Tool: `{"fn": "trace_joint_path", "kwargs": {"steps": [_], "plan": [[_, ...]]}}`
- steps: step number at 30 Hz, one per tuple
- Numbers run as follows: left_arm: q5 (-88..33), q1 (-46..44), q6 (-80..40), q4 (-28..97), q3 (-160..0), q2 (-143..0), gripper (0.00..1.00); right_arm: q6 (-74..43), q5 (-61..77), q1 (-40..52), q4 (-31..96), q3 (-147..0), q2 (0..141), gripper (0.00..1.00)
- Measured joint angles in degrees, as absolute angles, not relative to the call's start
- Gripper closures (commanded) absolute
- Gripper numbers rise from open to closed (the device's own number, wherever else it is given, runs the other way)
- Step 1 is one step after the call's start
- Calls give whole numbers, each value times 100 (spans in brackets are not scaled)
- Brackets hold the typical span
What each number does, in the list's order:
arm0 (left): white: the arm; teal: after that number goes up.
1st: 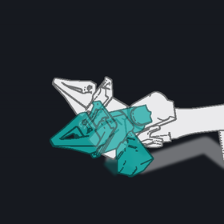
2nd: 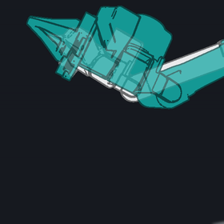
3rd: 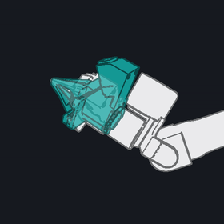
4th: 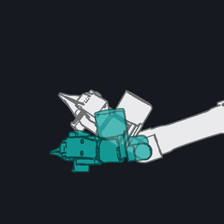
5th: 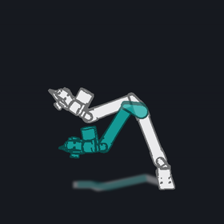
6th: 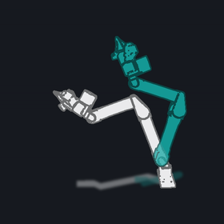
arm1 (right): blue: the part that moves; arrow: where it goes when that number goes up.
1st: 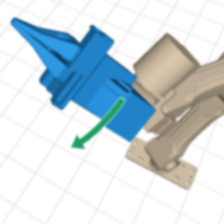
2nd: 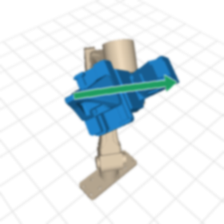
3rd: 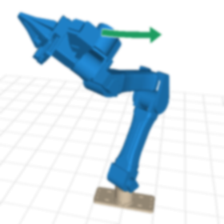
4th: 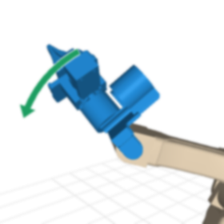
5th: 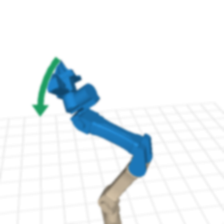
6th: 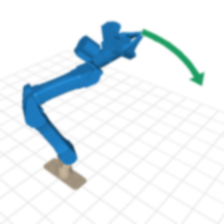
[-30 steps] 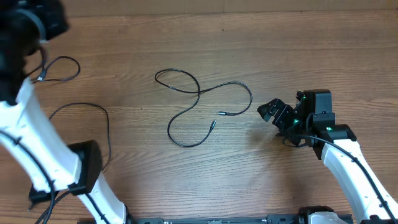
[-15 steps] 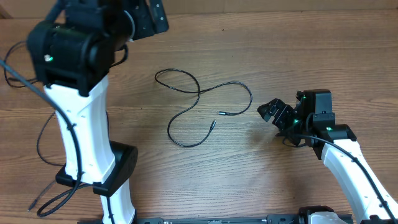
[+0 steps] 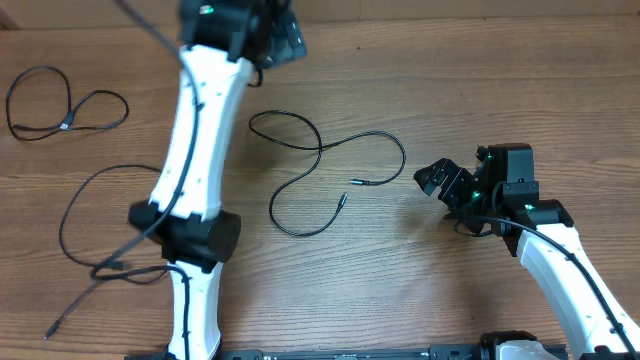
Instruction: Untangle cables
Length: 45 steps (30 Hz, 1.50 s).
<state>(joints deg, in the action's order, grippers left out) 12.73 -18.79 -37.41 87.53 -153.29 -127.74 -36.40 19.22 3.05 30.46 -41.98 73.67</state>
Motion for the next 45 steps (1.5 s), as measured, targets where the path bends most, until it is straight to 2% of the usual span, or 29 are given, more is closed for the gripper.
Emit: {"fn": "trace_joint_path", "kwargs": {"steps": [13, 22, 34, 39, 45], "plan": [[1826, -2438, -4742, 7950, -12746, -12864, 0, -3642, 1925, 305, 3048, -4198, 7367, 0], [1935, -2543, -5371, 7929, -12398, -12864, 0, -3640, 1925, 305, 3048, -4195, 7367, 0], [2012, -2569, -5360, 6499, -11196, -12809, 0, -3640, 1922, 305, 3048, -4198, 7367, 0], [1859, -2665, -5212, 5522, -10370, -12309, 0, -3642, 1925, 305, 3046, -4198, 7367, 0], [1824, -2700, -5196, 4995, -9531, -11039, 0, -3640, 1925, 305, 3046, -4198, 7367, 0]]}}
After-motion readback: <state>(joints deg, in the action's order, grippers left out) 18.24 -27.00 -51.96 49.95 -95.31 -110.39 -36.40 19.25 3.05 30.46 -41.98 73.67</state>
